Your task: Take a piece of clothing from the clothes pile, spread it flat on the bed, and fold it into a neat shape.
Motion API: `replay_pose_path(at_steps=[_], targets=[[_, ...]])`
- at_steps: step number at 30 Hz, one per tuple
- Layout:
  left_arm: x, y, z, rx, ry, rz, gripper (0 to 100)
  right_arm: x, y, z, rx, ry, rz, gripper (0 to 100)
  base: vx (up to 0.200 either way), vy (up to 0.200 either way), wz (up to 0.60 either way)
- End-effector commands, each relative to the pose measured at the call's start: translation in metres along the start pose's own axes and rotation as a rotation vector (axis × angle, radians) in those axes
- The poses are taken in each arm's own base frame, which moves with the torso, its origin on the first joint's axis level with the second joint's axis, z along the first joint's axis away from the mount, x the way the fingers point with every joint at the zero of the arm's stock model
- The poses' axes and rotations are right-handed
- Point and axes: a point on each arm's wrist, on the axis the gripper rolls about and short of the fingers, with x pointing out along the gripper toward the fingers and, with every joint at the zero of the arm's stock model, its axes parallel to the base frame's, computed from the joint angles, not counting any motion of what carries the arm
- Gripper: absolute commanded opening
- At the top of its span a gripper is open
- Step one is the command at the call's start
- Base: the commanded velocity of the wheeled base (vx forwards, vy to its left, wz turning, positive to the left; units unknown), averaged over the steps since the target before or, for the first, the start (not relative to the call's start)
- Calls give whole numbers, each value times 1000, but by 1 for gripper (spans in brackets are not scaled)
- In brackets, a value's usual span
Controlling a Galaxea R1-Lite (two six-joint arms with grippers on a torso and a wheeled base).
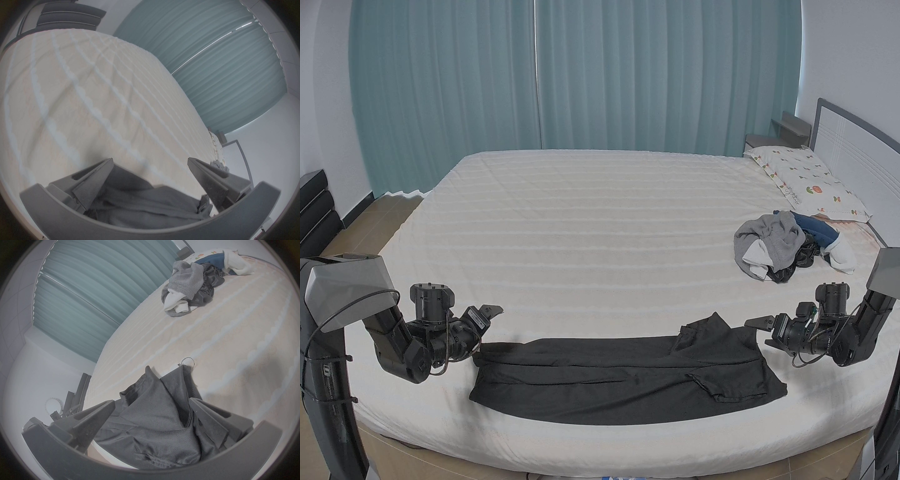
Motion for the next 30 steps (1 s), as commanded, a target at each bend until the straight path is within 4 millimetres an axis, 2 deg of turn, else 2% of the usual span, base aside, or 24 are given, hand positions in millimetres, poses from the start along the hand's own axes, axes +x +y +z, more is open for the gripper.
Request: replay_pose_path(at_steps=[1, 7, 15, 25, 30], targets=[[-13, -6, -23, 31, 68, 1, 100, -3, 1, -5, 13, 15, -4, 100, 0, 0, 0], [-16, -5, -48, 105, 150, 23, 100, -8, 5, -11, 14, 30, -4, 100, 0, 0, 0], [-29, 12, -62, 236, 218, 81, 100, -10, 7, -16, 12, 41, -6, 100, 0, 0, 0], [-40, 10, -61, 280, 215, 77, 100, -12, 8, -17, 11, 41, -7, 100, 0, 0, 0], [-47, 2, -47, 271, 164, 49, 100, -13, 9, -17, 8, 39, -6, 100, 0, 0, 0]])
